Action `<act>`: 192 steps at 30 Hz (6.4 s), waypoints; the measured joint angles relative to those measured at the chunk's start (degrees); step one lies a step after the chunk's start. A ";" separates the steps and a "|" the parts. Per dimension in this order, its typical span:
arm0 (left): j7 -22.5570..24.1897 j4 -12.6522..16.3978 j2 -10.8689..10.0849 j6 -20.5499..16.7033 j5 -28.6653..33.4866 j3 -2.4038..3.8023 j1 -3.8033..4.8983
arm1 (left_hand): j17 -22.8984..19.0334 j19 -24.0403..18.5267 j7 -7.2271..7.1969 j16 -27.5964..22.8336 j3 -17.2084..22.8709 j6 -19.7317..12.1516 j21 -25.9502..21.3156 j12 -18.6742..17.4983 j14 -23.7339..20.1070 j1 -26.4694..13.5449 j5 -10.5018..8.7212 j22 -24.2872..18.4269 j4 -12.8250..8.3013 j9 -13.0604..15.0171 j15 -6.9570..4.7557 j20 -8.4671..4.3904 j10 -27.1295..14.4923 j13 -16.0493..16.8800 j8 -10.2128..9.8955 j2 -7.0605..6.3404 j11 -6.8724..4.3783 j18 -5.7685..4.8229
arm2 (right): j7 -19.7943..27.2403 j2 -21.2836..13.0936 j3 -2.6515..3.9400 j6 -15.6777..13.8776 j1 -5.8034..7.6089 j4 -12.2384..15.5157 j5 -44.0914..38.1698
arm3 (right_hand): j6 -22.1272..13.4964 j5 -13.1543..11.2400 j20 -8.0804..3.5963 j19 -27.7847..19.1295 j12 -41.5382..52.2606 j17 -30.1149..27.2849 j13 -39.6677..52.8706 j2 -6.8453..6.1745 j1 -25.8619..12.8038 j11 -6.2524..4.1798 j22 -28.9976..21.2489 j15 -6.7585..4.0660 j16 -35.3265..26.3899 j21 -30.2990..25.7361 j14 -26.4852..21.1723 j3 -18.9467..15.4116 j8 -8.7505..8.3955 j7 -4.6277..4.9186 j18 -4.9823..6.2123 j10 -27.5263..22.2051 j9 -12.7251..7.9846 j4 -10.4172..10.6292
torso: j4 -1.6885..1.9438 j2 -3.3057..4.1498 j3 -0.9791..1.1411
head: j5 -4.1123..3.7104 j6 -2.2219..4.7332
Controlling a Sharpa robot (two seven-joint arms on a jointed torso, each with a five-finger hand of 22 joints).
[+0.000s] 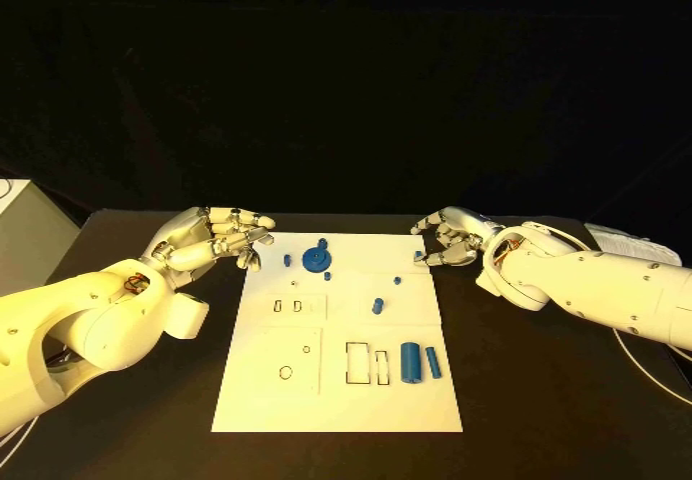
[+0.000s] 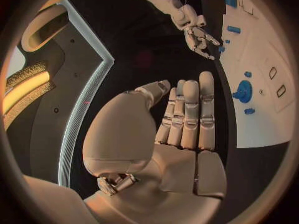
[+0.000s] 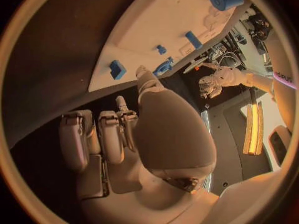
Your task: Assemble the parts on the task board
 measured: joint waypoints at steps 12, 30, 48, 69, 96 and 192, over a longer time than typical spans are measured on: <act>0.00 -0.18 0.05 0.11 -0.07 0.00 -0.01 | -0.08 -0.11 -0.11 0.00 0.00 -0.11 0.00 0.00 -0.12 0.00 0.00 -0.01 0.00 0.00 -0.12 -0.11 0.00 0.01 0.00 0.00 0.00 -0.01 | -0.78 0.74 -0.02 0.15 -1.06 -1.53 -0.46 | 2.47 0.14 -0.01 -0.01 0.35 0.00 -0.01 0.77 1.27 0.03 -0.01 0.00 0.00 0.00 0.00 -0.63 0.11 -0.34 0.00 0.04 0.48 1.54 | -0.08 -0.03 0.00 | 0.31 -0.38; 0.00 -0.46 0.16 0.19 -0.24 -0.01 -0.02 | -0.08 -0.20 -0.19 0.00 0.00 -0.20 0.00 0.00 -0.20 0.00 0.00 -0.02 0.00 0.04 -0.20 -0.21 0.01 0.04 0.00 0.00 0.00 0.00 | -1.11 1.79 -0.01 0.13 -1.81 -2.76 -0.71 | 9.76 -1.21 -0.97 0.09 1.87 -0.01 0.03 2.84 2.52 -1.47 0.03 -1.15 0.23 0.71 -0.09 2.36 4.45 -2.73 0.01 -0.21 1.56 1.98 | -0.11 -0.03 0.02 | 0.32 -0.58; -0.01 -0.53 0.14 0.24 -0.35 -0.01 -0.03 | -0.08 -0.20 -0.19 0.00 0.00 -0.19 0.00 0.00 -0.20 0.00 0.00 0.02 0.00 0.03 -0.20 -0.20 0.01 0.03 0.00 0.00 0.00 -0.01 | -1.40 2.48 -0.02 0.17 -2.46 -3.64 -0.77 | 9.95 -1.46 -0.97 0.09 2.10 -0.01 0.02 2.85 2.53 -1.67 0.02 -1.15 0.23 0.71 -0.09 2.84 4.69 -2.92 0.01 0.00 1.56 1.97 | -0.13 -0.07 -0.03 | 0.49 -0.82; -0.03 -0.63 0.07 0.28 -0.39 -0.01 -0.03 | -0.17 -0.20 0.01 0.00 0.00 -0.40 0.00 0.00 -0.20 0.00 0.00 0.05 0.00 0.10 -0.19 -0.20 -0.19 0.08 0.00 0.00 0.20 0.00 | -0.60 2.72 -0.01 -1.57 -2.50 -4.01 -0.05 | 13.07 -5.25 -2.75 0.03 2.76 0.03 0.00 5.39 2.95 -3.54 0.00 -3.06 0.23 1.17 -0.15 12.64 7.37 -4.22 0.01 -0.21 1.29 0.55 | -0.18 -0.07 -0.01 | 0.54 -0.77; -0.50 -1.33 0.36 0.23 -0.65 -0.02 -0.03 | -0.30 -0.62 -0.86 0.08 -0.50 0.48 0.82 4.02 0.35 -0.02 0.00 0.38 -0.82 0.95 -0.73 -0.20 1.58 2.47 1.08 0.02 -0.88 -0.01 | -8.90 7.56 -0.25 -7.55 -0.25 10.95 1.21 | 12.96 -5.07 -3.23 0.09 2.98 0.02 0.02 3.62 -1.33 -4.04 0.01 -3.50 0.23 1.56 -0.20 15.65 10.62 -4.33 0.01 -0.30 1.33 0.71 | -0.42 -0.14 -0.16 | 1.13 -0.47; -6.00 -1.97 1.63 -1.78 -4.06 -0.04 -0.07 | 27.64 0.97 -2.25 23.19 1.67 -6.97 11.40 43.94 12.52 -1.88 0.00 6.16 -0.87 10.80 -1.64 -1.34 -12.58 25.65 18.46 -0.22 -1.92 -0.01 | -27.86 20.32 -1.95 -6.65 -5.62 11.61 -24.78 | 7.65 -3.02 -2.39 0.05 -0.85 0.00 0.01 -3.00 -7.36 -2.78 0.01 -2.61 0.07 0.47 -0.21 12.46 9.73 -3.13 0.01 -0.12 1.39 1.90 | -0.50 -0.07 -0.03 | 2.46 -2.27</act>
